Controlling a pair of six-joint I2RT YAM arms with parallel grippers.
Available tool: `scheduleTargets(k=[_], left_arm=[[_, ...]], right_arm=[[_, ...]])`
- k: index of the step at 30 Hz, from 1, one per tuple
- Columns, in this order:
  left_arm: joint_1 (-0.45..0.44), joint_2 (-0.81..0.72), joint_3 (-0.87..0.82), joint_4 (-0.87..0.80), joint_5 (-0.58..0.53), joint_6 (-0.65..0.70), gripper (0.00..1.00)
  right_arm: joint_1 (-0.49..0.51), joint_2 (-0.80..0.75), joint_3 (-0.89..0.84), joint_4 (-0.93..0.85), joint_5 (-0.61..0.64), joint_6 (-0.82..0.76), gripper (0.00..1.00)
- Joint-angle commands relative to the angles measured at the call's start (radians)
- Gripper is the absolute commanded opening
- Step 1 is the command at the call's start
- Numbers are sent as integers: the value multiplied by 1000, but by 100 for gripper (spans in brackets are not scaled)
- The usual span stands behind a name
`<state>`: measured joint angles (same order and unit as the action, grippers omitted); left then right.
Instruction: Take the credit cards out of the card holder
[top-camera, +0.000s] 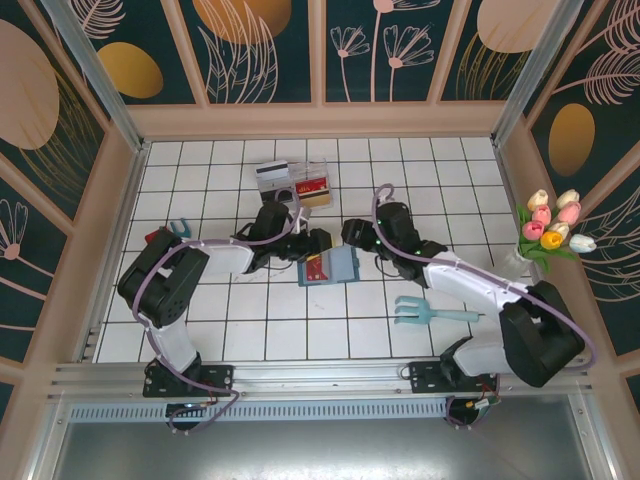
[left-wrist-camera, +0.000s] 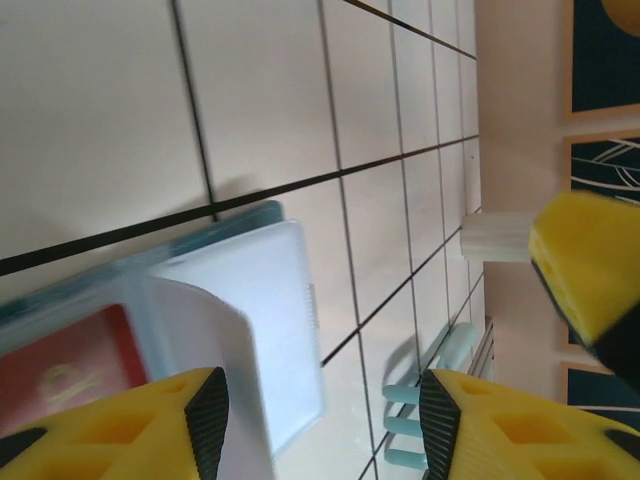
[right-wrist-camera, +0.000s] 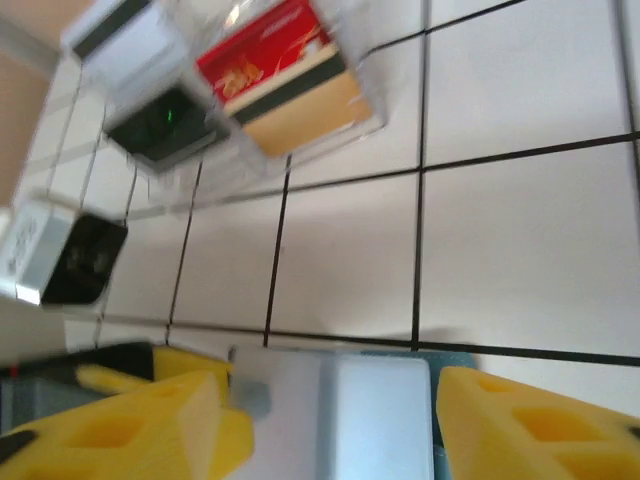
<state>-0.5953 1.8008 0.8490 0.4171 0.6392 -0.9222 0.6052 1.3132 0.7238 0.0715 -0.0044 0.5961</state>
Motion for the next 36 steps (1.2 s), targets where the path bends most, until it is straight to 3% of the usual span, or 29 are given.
scheduleTargets(k=[1, 8, 17, 22, 27, 36], left_arm=[[-42, 35, 52, -16, -24, -7, 54], [-102, 110, 180, -158, -119, 24, 56], [-113, 132, 212, -213, -145, 28, 57], [-113, 58, 222, -267, -202, 54, 58], [-110, 1, 208, -348, -288, 94, 44], [-41, -170, 56, -365, -416, 56, 38]], right_arm=[[-33, -58, -12, -45, 33, 35, 77], [-94, -127, -53, -40, -38, 50, 93], [-100, -176, -82, -47, -35, 39, 98], [-100, -177, -68, -53, -73, 30, 96], [-98, -186, -60, -49, -131, 40, 92], [-11, -99, -4, -61, -193, 52, 76]])
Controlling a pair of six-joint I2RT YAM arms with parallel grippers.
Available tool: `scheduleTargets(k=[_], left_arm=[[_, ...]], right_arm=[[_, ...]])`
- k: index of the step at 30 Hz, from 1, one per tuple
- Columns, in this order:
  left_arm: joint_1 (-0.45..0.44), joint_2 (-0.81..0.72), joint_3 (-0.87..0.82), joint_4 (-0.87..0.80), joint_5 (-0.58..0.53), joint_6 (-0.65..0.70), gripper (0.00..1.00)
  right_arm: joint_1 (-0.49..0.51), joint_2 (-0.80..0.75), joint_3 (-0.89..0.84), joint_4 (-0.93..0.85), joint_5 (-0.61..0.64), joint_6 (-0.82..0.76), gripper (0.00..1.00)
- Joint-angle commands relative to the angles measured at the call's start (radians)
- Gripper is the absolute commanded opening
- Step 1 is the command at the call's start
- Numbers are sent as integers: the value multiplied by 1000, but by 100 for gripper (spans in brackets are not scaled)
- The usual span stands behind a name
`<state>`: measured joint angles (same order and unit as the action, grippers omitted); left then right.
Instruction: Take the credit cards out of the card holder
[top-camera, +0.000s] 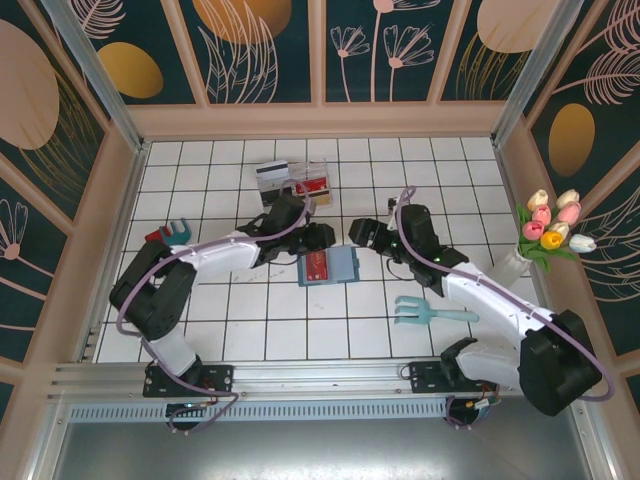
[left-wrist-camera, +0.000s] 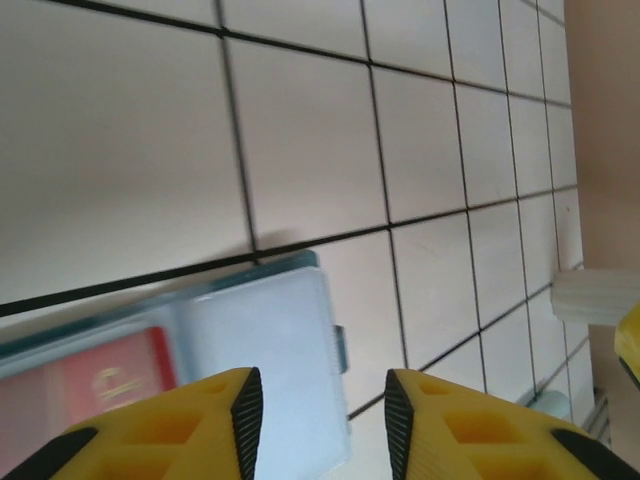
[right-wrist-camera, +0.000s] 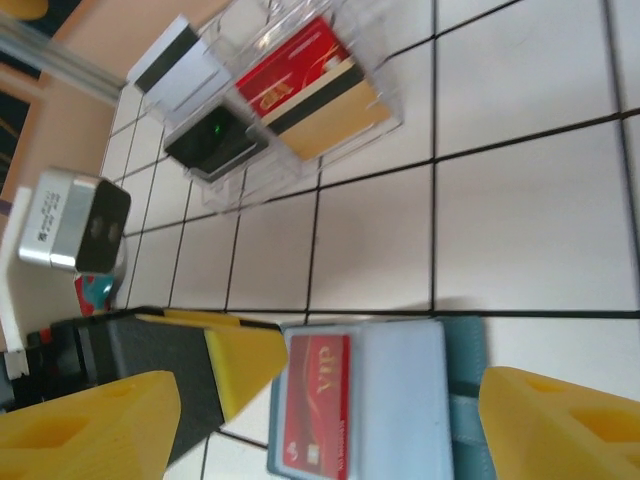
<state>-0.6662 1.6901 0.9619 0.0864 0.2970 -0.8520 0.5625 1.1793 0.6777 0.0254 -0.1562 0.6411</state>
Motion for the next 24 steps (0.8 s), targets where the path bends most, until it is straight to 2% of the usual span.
scheduleTargets(k=[1, 6, 11, 14, 24], left_arm=[[39, -78, -84, -28, -100, -39, 35], [42, -122, -184, 7, -197, -136, 29], [43, -124, -249, 88, -137, -200, 24], [43, -110, -255, 103, -102, -194, 22], [43, -57, -228, 123, -12, -176, 19]], right_arm=[[41, 57, 45, 0, -69, 12, 74], [71, 170, 34, 134, -262, 83, 55], [104, 291, 73, 118, -273, 111, 37], [105, 351, 85, 115, -258, 131, 30], [108, 449, 101, 121, -245, 156, 24]])
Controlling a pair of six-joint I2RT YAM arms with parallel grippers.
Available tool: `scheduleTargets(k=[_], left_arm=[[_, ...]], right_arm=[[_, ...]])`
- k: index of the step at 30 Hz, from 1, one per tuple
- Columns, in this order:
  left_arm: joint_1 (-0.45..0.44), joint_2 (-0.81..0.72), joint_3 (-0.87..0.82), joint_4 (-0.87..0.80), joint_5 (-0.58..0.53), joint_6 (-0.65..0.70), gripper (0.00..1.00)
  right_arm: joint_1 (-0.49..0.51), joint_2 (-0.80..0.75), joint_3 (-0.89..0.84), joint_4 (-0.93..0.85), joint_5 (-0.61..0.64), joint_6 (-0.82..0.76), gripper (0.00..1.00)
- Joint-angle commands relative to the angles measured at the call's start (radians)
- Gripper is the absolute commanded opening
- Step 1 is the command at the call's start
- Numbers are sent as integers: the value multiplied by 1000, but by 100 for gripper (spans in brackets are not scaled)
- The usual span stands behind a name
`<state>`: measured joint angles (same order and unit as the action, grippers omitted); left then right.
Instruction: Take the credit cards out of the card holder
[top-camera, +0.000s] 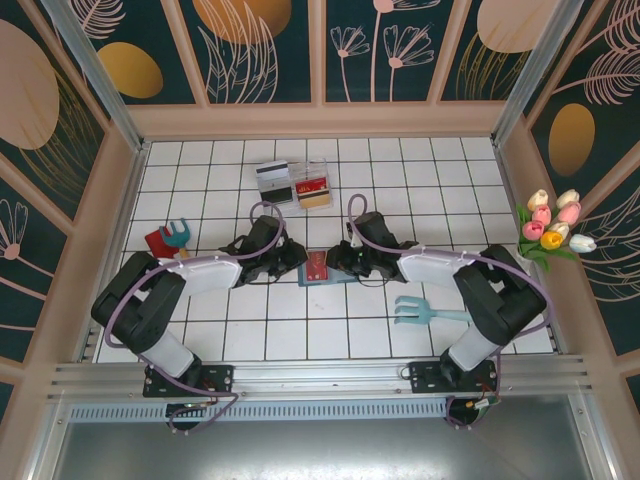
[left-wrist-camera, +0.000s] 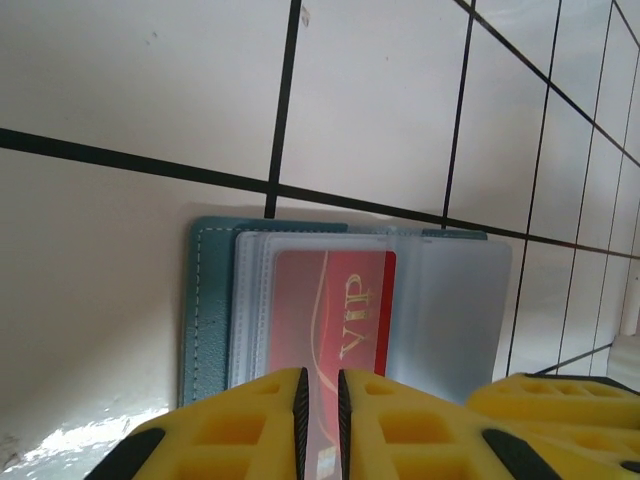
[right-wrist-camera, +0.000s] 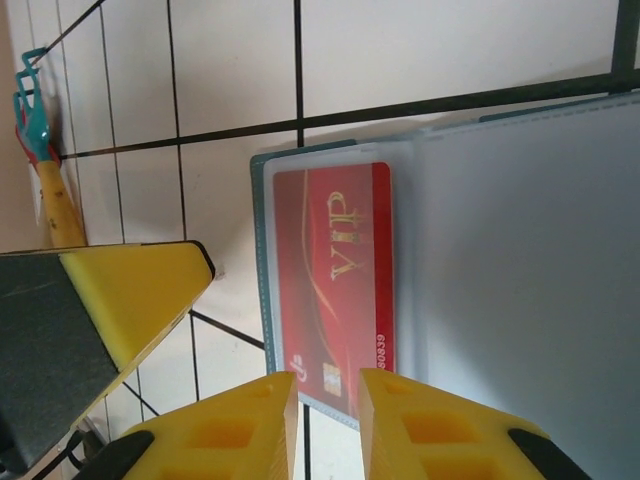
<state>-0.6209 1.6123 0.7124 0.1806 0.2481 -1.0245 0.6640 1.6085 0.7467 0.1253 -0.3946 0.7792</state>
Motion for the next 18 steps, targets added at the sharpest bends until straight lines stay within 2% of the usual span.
scheduleTargets(k=[1, 7, 18], left_arm=[[-2, 27, 21, 31, 40, -6, 19], [-3, 65, 9, 81, 76, -23, 18], [-2, 86, 1, 65, 54, -21, 16]], right_arm=[[6, 27, 35, 22, -10, 17, 24], [10, 69, 54, -3, 10, 6, 21], [8, 100, 55, 4, 4, -8, 19]])
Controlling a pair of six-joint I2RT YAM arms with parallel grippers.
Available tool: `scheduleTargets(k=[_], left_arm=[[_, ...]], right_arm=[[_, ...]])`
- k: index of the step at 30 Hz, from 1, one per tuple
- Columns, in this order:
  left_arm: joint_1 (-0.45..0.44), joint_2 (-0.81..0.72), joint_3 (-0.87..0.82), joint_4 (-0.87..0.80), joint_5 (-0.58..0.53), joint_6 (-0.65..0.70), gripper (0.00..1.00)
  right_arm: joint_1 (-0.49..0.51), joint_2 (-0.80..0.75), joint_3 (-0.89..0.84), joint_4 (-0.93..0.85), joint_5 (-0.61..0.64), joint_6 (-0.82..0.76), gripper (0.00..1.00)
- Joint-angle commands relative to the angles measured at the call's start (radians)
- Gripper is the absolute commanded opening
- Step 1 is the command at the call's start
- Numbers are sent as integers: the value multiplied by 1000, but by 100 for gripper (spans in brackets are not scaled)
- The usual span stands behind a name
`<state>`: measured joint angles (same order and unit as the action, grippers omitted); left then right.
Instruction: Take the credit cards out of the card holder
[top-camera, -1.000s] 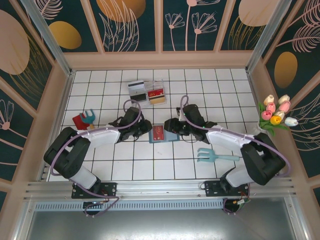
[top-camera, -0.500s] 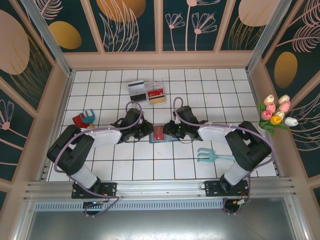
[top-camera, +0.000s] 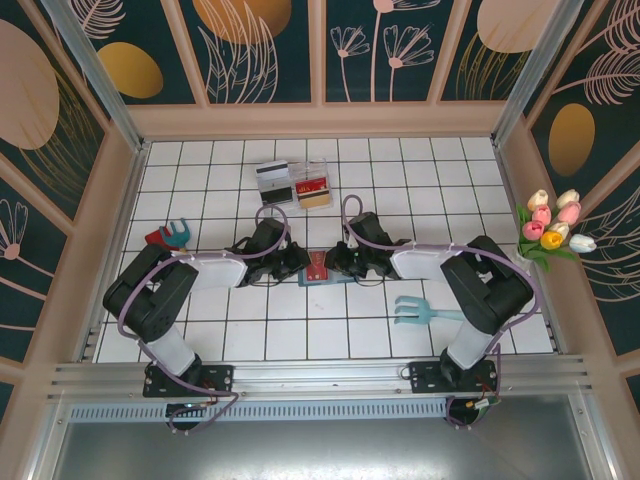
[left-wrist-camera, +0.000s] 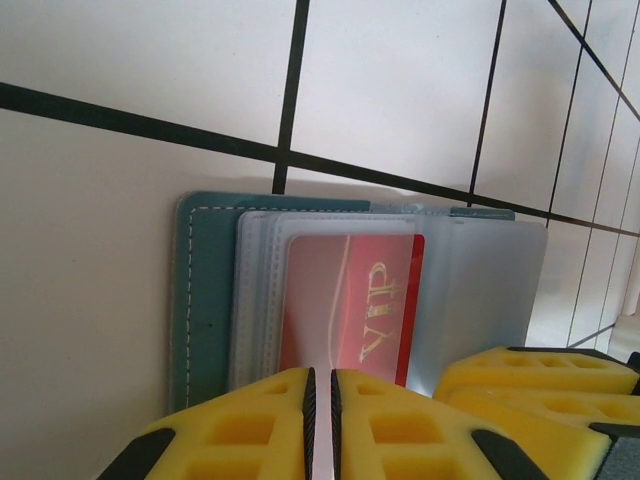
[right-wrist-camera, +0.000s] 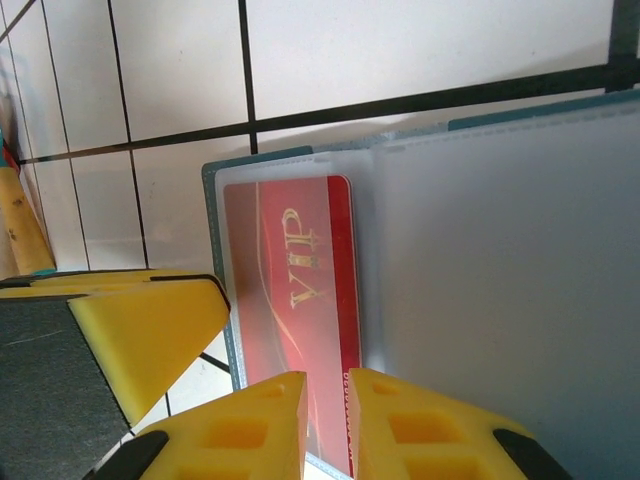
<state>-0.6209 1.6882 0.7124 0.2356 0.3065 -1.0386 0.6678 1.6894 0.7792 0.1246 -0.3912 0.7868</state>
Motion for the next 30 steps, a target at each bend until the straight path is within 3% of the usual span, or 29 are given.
scheduleTargets(k=[1, 22, 30], left_arm=[[-2, 10, 0, 5, -5, -6, 16], [-3, 20, -39, 22, 11, -7, 16], [-2, 20, -47, 18, -6, -5, 15]], right_arm=[[4, 22, 20, 8, 0, -16, 19], [1, 76, -1, 92, -77, 3, 16], [-7, 36, -17, 68, -30, 8, 11]])
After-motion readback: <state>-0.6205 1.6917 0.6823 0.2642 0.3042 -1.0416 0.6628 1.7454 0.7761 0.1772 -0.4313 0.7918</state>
